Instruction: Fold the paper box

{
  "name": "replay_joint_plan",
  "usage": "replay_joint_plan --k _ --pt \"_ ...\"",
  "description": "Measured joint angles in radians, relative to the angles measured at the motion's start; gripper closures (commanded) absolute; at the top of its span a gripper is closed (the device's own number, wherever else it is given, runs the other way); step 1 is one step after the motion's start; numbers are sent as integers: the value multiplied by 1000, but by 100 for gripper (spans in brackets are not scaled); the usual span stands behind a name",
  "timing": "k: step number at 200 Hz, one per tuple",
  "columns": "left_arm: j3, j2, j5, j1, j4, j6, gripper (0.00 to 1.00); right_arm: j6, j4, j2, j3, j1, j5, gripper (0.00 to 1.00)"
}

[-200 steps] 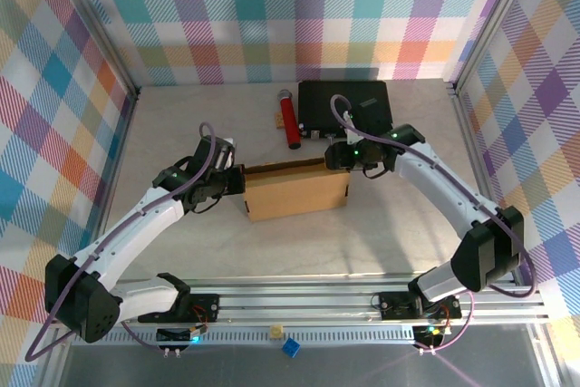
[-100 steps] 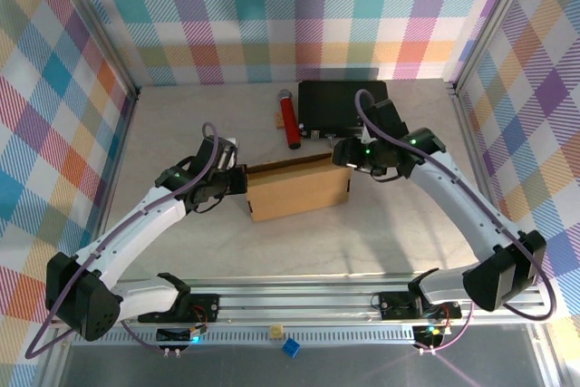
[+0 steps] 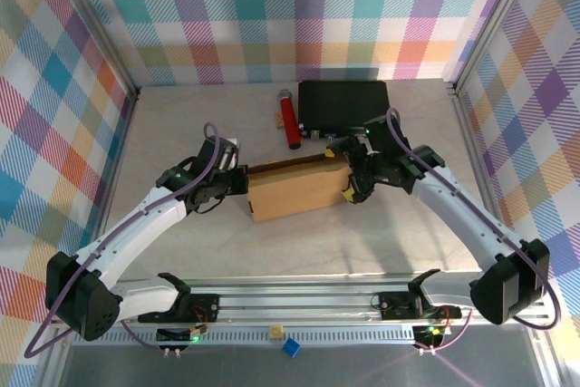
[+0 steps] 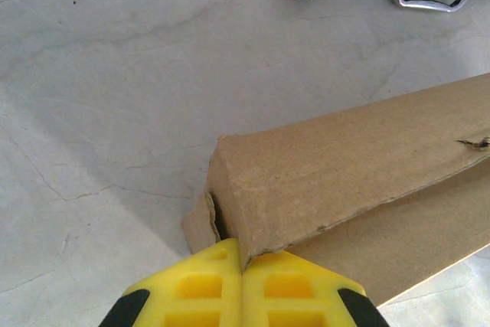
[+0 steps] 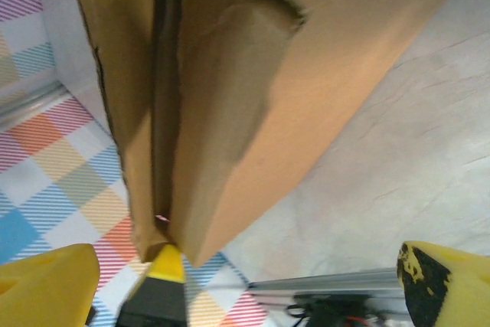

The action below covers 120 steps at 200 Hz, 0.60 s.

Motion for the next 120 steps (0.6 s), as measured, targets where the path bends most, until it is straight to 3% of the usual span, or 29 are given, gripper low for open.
replay_joint_plan --k 51,99,120 --pt "0 0 -7 -9 1 0 100 146 158 45 -10 16 -35 1" --pt "0 -1 -27 -27 2 2 100 179 216 78 -79 16 -43 0" --pt "-2 -5 -37 -42 3 6 100 179 237 78 -110 14 -43 5"
